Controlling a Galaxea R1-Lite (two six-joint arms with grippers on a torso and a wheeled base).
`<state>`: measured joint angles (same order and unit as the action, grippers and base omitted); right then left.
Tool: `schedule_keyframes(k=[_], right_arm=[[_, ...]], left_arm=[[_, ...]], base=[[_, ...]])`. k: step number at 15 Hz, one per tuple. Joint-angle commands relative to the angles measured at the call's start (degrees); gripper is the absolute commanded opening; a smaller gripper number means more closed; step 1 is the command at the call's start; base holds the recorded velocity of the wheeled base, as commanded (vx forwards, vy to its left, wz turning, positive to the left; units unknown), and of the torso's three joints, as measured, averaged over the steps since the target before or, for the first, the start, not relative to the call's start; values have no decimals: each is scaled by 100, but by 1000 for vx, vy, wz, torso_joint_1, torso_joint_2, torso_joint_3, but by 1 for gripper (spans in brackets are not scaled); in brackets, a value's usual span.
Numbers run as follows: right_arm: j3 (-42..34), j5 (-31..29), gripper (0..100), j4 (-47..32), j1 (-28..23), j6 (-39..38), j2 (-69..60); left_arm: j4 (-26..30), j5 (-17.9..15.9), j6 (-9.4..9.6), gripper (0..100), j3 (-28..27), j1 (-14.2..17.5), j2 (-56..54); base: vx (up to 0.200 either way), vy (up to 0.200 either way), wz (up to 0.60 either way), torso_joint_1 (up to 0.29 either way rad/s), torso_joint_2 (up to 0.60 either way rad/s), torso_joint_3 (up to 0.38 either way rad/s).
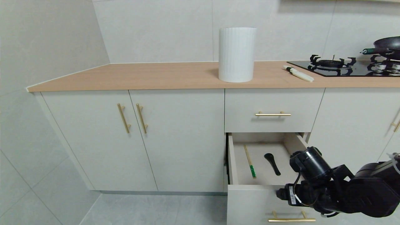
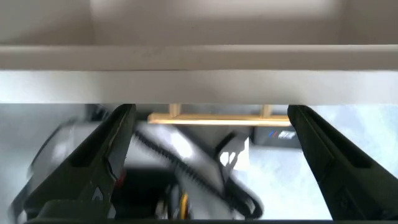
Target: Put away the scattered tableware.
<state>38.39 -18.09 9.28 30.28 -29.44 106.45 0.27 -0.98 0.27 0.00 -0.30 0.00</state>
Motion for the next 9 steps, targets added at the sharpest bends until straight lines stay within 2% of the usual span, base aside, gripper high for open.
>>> schedule_keyframes(k=[1, 5, 9], right_arm=[[20, -10, 100, 48, -84, 8, 113], [389, -1, 100, 294, -391, 316, 412], [1294, 42, 100, 294, -761, 597, 1097]], left_arm=[[0, 1, 0, 100, 0, -5, 0], [0, 1, 0, 100, 0, -5, 0], [0, 1, 0, 100, 0, -5, 0]], base=[[0, 0, 0, 0, 0, 0], [0, 0, 0, 0, 0, 0], [0, 0, 0, 0, 0, 0]])
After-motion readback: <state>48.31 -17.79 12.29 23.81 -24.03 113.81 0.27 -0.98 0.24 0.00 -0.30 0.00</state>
